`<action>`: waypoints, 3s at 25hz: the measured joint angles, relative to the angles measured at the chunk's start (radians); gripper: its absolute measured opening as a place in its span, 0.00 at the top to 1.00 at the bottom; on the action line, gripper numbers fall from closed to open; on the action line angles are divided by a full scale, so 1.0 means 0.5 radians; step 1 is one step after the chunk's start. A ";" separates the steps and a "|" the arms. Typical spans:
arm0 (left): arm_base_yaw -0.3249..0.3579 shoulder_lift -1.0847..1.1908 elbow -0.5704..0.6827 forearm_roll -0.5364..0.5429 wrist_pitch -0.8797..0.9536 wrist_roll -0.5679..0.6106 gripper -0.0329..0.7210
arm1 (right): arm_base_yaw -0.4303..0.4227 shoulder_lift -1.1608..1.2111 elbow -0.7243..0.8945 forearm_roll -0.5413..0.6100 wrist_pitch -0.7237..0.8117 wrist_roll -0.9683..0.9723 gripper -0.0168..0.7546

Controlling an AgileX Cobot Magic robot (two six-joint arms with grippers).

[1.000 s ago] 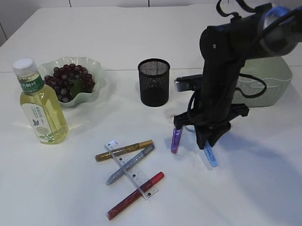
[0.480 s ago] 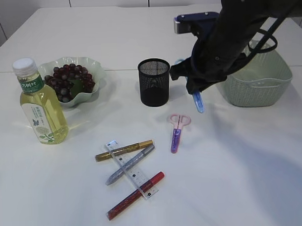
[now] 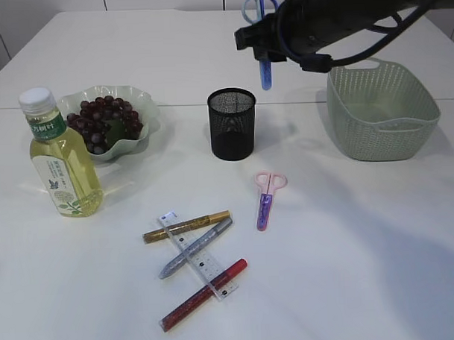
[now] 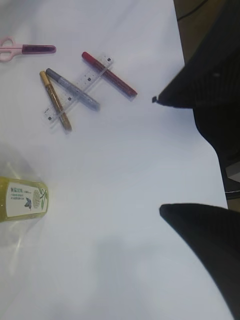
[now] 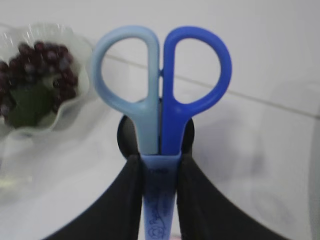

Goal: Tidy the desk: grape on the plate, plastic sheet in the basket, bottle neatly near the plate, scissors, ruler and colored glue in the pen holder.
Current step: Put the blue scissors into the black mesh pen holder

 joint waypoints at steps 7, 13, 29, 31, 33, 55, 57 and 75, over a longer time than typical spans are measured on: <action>0.000 0.000 0.000 0.000 0.000 0.000 0.37 | 0.000 0.117 0.000 0.000 -0.510 -0.003 0.75; 0.000 0.000 0.000 0.000 0.000 0.000 0.37 | 0.000 0.280 0.000 -0.004 -0.857 -0.003 0.75; 0.000 0.000 0.000 0.007 0.000 0.000 0.38 | 0.000 0.633 -0.222 -0.056 -0.909 -0.004 0.75; 0.000 0.000 0.000 0.011 0.000 0.000 0.39 | 0.000 0.642 -0.222 -0.061 -0.909 -0.004 0.75; 0.000 0.000 0.000 0.011 0.000 0.000 0.39 | 0.000 0.649 -0.222 -0.062 -0.909 -0.004 0.75; 0.000 0.000 0.000 0.011 0.000 0.000 0.39 | 0.000 0.687 -0.289 -0.026 -0.722 -0.004 0.55; 0.000 0.000 0.000 0.011 0.000 0.000 0.39 | 0.000 0.687 -0.334 -0.018 -0.683 -0.004 0.53; 0.000 0.000 0.000 0.012 0.000 0.000 0.39 | 0.000 0.500 -0.974 0.235 0.786 0.001 0.52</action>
